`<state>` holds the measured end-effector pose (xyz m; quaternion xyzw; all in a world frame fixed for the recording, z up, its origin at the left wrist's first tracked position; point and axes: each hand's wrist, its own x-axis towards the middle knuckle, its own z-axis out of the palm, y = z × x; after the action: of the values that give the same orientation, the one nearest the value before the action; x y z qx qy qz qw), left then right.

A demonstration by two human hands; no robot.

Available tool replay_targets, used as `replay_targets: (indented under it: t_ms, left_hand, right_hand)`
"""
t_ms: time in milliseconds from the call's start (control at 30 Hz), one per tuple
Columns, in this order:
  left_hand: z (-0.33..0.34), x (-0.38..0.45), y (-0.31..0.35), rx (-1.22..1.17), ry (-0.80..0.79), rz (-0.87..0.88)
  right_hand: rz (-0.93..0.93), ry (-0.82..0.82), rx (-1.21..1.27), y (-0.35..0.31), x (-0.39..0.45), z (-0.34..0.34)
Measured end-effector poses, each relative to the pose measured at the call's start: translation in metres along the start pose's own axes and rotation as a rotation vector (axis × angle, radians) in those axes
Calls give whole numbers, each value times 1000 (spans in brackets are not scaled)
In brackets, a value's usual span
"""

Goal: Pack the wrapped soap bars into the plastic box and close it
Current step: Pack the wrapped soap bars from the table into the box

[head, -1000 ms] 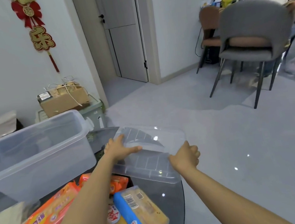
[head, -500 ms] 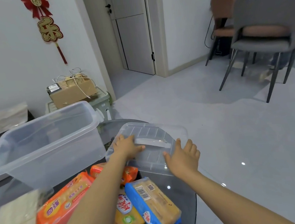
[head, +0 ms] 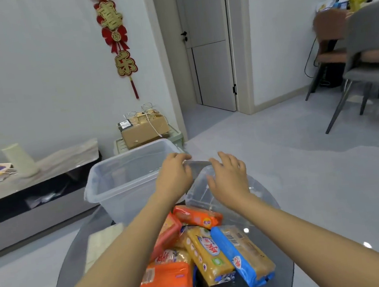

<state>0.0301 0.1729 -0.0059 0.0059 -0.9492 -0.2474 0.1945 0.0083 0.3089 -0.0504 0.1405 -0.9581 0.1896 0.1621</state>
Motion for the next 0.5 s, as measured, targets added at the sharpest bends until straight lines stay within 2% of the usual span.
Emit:
replay_targets:
  t_ms: [100,200,267,400,500]
  left_hand:
    - [-28,-2,-23,96,111,-21]
    - [-47,0,-52,220,137,-108]
    - [-54,3,-73,294,89,-189]
    - [-53,6,-110,263,-170,-310]
    - [-49,3,-126,313,-140,-224]
  right_hand:
    - [-108,26,56,-34,16,0]
    - [-228,29,91,-61,32,7]
    - [-318,-6,106,-75,45,14]
    - [-424,-223,127,-91,67,33]
    - [-442,-258,98,-92,74,48]
